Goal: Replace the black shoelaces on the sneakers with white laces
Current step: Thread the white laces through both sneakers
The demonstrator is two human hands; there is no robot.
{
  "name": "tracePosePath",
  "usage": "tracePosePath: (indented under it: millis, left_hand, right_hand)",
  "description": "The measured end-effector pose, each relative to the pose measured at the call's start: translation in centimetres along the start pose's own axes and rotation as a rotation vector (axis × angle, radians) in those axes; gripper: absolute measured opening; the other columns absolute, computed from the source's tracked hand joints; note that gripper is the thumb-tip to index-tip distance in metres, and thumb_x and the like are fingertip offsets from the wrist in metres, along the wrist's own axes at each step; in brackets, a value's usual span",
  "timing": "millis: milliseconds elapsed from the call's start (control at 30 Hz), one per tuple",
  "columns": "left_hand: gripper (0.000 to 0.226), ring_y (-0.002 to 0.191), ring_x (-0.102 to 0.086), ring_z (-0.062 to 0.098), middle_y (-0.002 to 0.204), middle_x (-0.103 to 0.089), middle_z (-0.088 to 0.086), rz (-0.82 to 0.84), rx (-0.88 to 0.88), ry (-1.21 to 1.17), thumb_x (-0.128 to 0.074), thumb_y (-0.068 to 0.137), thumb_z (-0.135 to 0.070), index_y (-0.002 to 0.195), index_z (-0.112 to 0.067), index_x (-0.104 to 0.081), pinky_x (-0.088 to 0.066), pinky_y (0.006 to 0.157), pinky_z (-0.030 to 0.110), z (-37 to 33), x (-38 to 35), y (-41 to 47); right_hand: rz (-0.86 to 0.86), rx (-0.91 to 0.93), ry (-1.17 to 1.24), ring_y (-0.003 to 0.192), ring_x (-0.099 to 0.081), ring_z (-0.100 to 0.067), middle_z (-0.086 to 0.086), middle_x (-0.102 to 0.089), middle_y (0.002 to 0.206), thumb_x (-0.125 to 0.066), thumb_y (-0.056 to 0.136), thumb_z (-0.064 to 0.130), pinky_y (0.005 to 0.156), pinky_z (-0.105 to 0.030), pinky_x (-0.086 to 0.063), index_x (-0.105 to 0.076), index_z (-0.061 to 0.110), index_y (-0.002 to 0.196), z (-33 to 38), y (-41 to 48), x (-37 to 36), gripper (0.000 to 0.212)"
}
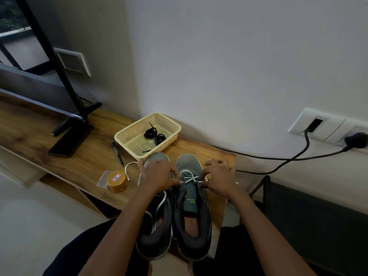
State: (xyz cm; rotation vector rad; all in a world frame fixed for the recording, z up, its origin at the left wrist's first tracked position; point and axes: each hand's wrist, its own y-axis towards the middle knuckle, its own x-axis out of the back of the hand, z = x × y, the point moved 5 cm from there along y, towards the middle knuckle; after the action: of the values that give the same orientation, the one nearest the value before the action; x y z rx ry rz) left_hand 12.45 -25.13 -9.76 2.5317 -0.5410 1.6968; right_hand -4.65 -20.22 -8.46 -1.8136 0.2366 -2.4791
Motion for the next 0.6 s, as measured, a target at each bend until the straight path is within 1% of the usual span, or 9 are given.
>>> tracePosePath:
  millis: [67, 133, 267, 400, 500, 567, 600]
  left_hand:
    - [0.015, 0.133, -0.033, 0.013, 0.116, -0.059, -0.018, 0.002, -0.007, 0.021, -0.069, 0.079, -0.047, 0.073, -0.033, -0.067, 0.012, 0.104, 0.066, -0.6, 0.0, -0.3]
    - [0.018, 0.135, -0.032, 0.014, 0.12, -0.058, -0.016, 0.005, 0.001, 0.026, -0.068, 0.08, -0.046, 0.077, -0.028, -0.07, 0.013, 0.104, 0.065, -0.6, 0.0, -0.4]
    - [0.02, 0.133, -0.032, 0.016, 0.113, -0.061, -0.015, -0.009, 0.04, 0.054, -0.068, 0.08, -0.047, 0.079, -0.027, -0.071, 0.012, 0.106, 0.064, -0.4, 0.2, -0.5]
    - [0.02, 0.133, -0.031, 0.017, 0.113, -0.062, -0.015, -0.004, 0.08, 0.059, -0.068, 0.079, -0.047, 0.078, -0.027, -0.07, 0.01, 0.107, 0.063, -0.5, 0.4, -0.5]
    - [0.019, 0.134, -0.031, 0.018, 0.114, -0.062, -0.014, 0.004, 0.093, 0.037, -0.069, 0.078, -0.046, 0.075, -0.027, -0.07, 0.01, 0.108, 0.063, -0.5, 0.3, -0.5]
    - [0.02, 0.133, -0.033, 0.019, 0.108, -0.064, -0.014, 0.002, 0.098, 0.028, -0.07, 0.078, -0.046, 0.073, -0.026, -0.07, 0.01, 0.108, 0.064, -0.5, 0.3, -0.5]
    - [0.02, 0.132, -0.035, 0.019, 0.105, -0.065, -0.014, -0.002, 0.098, 0.028, -0.07, 0.078, -0.046, 0.072, -0.026, -0.07, 0.009, 0.108, 0.064, -0.4, 0.3, -0.5]
  right_hand:
    - [-0.035, 0.014, -0.009, 0.132, -0.022, -0.023, 0.009, -0.045, 0.135, -0.063, 0.086, 0.034, 0.099, -0.039, -0.023, -0.069, 0.027, 0.1, 0.2, 0.2, -0.2, 0.017]
    - [-0.042, 0.014, 0.009, 0.131, -0.023, -0.023, 0.009, -0.047, 0.132, -0.06, 0.088, 0.033, 0.098, -0.038, -0.023, -0.068, 0.024, 0.1, 0.2, 0.3, -0.3, 0.017]
    - [0.043, -0.014, -0.015, 0.129, -0.024, -0.024, 0.005, -0.045, 0.131, -0.055, 0.091, 0.033, 0.098, -0.038, -0.024, -0.065, 0.019, 0.103, -0.8, 0.0, -0.4, 0.021]
    - [0.098, -0.116, 0.01, 0.124, -0.028, -0.025, 0.0, -0.047, 0.126, -0.054, 0.092, 0.029, 0.095, -0.039, -0.027, -0.065, 0.02, 0.104, -3.0, -0.5, 0.1, 0.019]
    - [0.13, -0.142, 0.014, 0.122, -0.03, -0.026, -0.001, -0.05, 0.123, -0.053, 0.093, 0.029, 0.096, -0.04, -0.028, -0.065, 0.02, 0.104, -3.6, -0.6, 0.0, 0.019]
    - [0.14, -0.146, 0.03, 0.12, -0.033, -0.024, -0.002, -0.056, 0.117, -0.051, 0.094, 0.028, 0.097, -0.041, -0.028, -0.063, 0.021, 0.098, -3.6, -0.3, -0.3, 0.015]
    - [0.15, -0.143, 0.046, 0.118, -0.038, -0.023, -0.002, -0.059, 0.113, -0.05, 0.094, 0.026, 0.098, -0.042, -0.029, -0.061, 0.022, 0.091, -3.6, -0.3, -0.4, 0.012]
